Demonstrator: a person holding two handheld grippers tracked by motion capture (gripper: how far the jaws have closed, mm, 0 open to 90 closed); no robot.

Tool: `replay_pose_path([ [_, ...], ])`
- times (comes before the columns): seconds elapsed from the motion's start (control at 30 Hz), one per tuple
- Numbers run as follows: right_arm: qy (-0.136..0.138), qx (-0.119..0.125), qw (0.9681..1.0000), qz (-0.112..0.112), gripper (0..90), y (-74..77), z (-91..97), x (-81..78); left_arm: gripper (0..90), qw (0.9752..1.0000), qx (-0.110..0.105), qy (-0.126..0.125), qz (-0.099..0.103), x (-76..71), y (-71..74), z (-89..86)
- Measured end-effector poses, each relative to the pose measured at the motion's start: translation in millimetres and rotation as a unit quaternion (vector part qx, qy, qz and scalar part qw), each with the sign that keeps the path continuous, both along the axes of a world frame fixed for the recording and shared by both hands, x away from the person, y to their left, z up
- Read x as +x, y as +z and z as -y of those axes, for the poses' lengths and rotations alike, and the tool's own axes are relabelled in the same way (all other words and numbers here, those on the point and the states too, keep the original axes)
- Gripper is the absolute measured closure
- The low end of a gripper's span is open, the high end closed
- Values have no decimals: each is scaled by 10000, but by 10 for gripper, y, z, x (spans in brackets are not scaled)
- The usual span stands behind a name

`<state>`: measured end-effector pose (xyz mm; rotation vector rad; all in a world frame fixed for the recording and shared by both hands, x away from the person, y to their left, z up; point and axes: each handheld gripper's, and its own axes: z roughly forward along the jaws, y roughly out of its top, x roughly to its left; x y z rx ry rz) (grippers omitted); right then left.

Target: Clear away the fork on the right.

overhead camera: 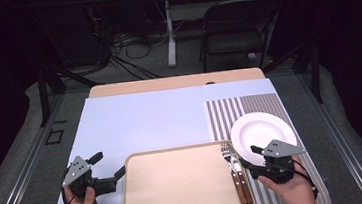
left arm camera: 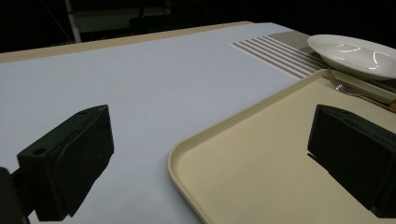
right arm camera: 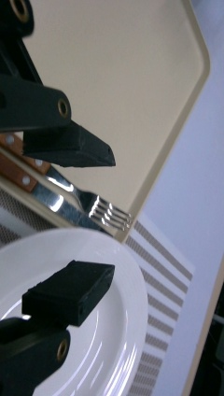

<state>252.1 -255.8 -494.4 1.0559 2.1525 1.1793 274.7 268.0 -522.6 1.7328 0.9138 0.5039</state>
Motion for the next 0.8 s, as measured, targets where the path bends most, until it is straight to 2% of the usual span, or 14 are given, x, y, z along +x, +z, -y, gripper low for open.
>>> replay_pose_path([
  [0.03, -66, 33, 10000, 46, 381, -5, 37, 2, 5, 10000, 0, -2, 0, 0, 0, 0],
  [0.13, -317, 7, 9995, -91, 373, 2, 162, 0, 5, 10000, -12, 10, -10, -2, 1, -1],
  [0.2, -483, 105, 9987, -74, 350, -6, 236, 0, 5, 10000, -15, 13, -5, -2, 0, -2],
  [0.37, -693, 57, 9976, 57, 275, -12, 391, 3, 5, 10000, -49, 13, -16, 0, -3, -2],
  [0.4, -679, -63, 9976, -93, 260, 9, 429, -11, 5, 10000, -59, 19, -12, 0, -4, 0],
  [0.47, -733, 18, 9973, 81, 241, -22, 450, -4, 5, 10000, -48, 16, -15, 2, -4, 0],
  [0.67, -736, -182, 9970, 170, 142, -40, 499, -1, 5, 10000, -35, 14, -1, 3, -4, -3],
  [0.7, -744, -143, 9968, 244, 142, -56, 497, 12, 5, 10000, -36, 15, 0, 4, -4, -3],
  [0.73, -696, -208, 9973, 123, 137, -43, 513, 9, 5, 10000, -42, 19, -4, 4, -4, -4],
  [0.8, -746, -168, 9970, 96, 111, -43, 522, 16, 5, 10000, -41, 16, -4, 3, -4, -4],
])
